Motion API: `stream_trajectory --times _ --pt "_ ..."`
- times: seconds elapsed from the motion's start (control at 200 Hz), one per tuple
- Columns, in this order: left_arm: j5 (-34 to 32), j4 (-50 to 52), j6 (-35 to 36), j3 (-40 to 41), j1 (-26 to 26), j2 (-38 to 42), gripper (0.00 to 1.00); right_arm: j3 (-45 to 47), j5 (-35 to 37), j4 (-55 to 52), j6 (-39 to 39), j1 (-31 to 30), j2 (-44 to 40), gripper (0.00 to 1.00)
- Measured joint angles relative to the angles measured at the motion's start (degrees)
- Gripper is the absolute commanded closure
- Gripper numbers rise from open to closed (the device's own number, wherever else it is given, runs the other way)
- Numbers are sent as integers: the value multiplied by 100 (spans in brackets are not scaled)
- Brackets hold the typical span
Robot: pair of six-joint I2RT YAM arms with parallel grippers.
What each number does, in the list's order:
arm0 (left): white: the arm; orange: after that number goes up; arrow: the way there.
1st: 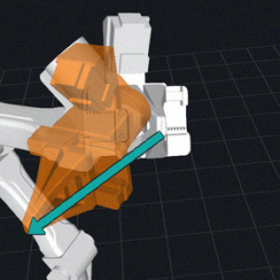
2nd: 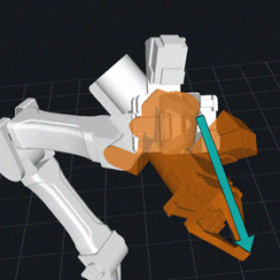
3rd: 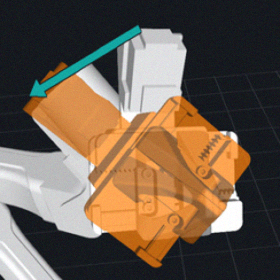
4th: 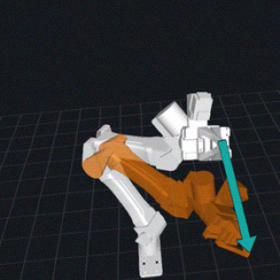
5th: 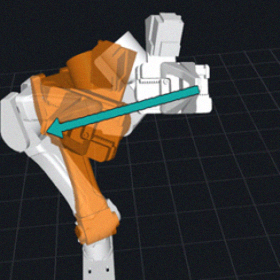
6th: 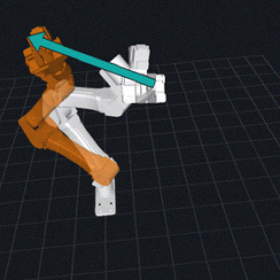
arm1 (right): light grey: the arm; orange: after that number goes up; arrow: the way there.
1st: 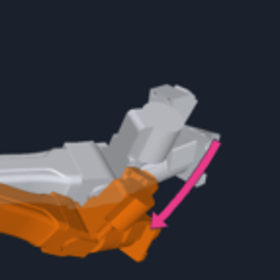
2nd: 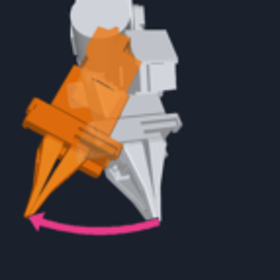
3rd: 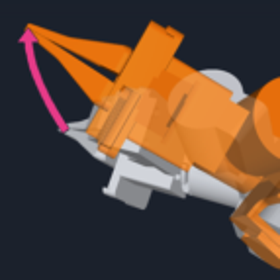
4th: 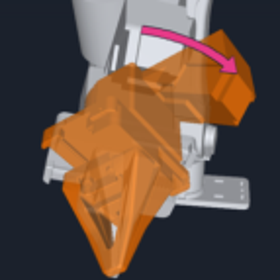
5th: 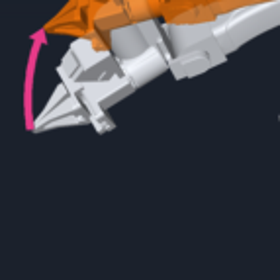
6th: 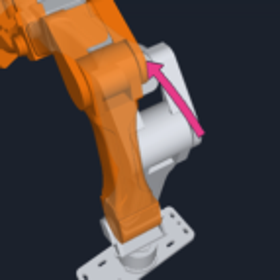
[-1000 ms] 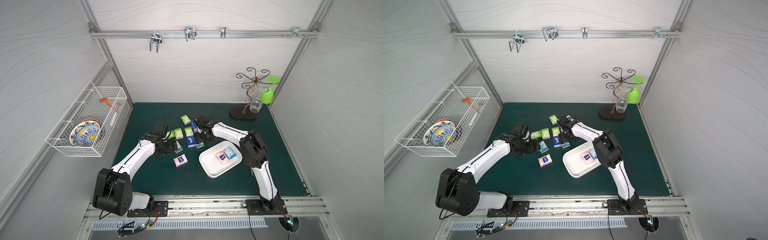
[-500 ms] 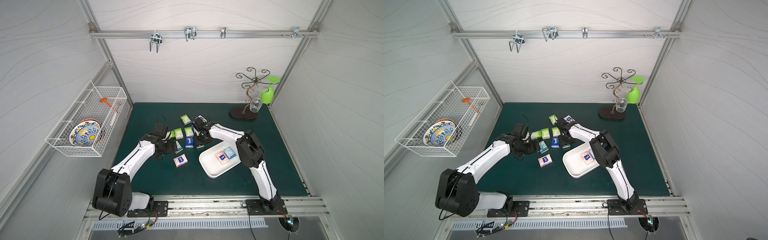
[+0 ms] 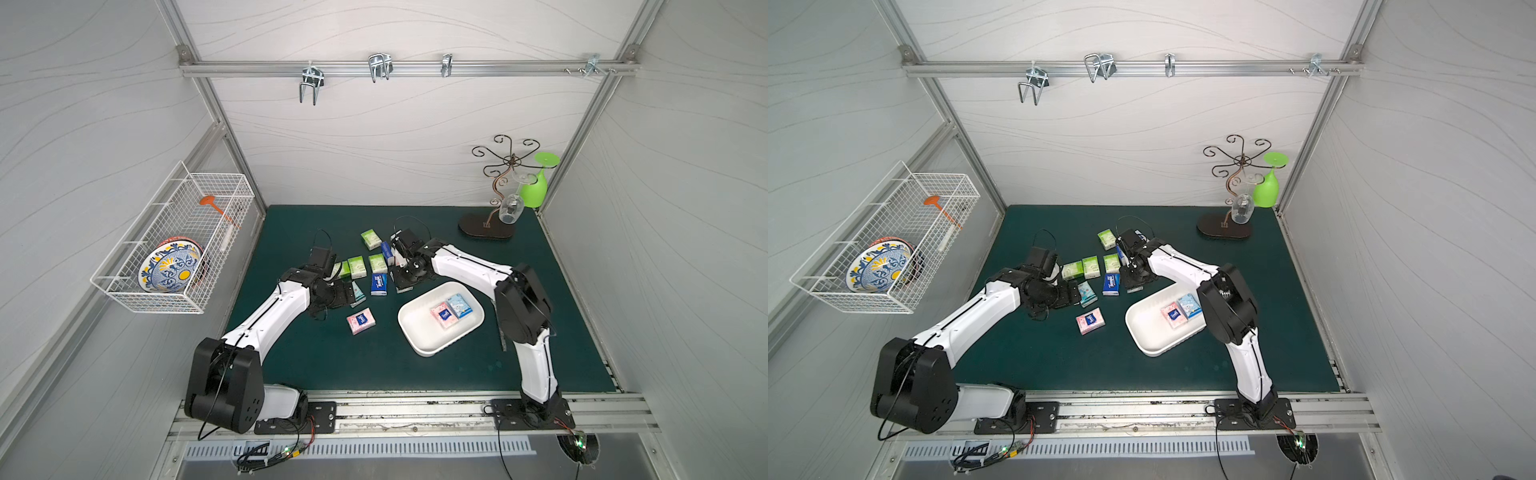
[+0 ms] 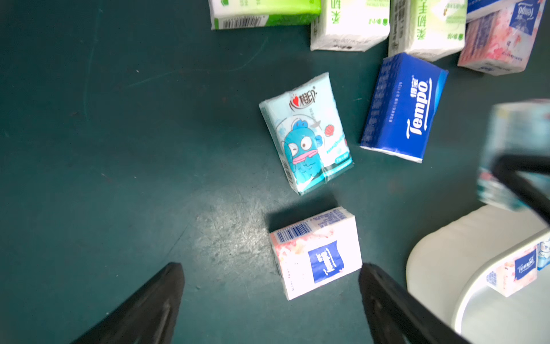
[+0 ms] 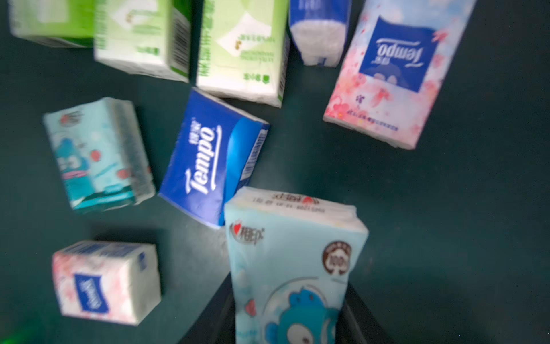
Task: Put the pocket tissues into the storage box
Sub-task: Pick up the pocket tissues from the center of the board, then place the pocket tissues in the storage box.
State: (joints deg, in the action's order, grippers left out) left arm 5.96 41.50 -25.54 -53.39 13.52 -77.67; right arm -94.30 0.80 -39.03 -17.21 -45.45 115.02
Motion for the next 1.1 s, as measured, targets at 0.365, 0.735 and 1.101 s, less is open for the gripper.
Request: stream_trajectory --times 0.365,0.735,1.101 --pt "343 72 -35 -282 0 -223 4 1939 -122 -216 212 -72 -2369 52" --pt "614 68 -214 -603 52 -507 5 3410 -173 -374 201 -708 -3056 51" --pt "660 72 -297 -638 59 -511 5 3257 133 -87 192 -752 -1991 50"
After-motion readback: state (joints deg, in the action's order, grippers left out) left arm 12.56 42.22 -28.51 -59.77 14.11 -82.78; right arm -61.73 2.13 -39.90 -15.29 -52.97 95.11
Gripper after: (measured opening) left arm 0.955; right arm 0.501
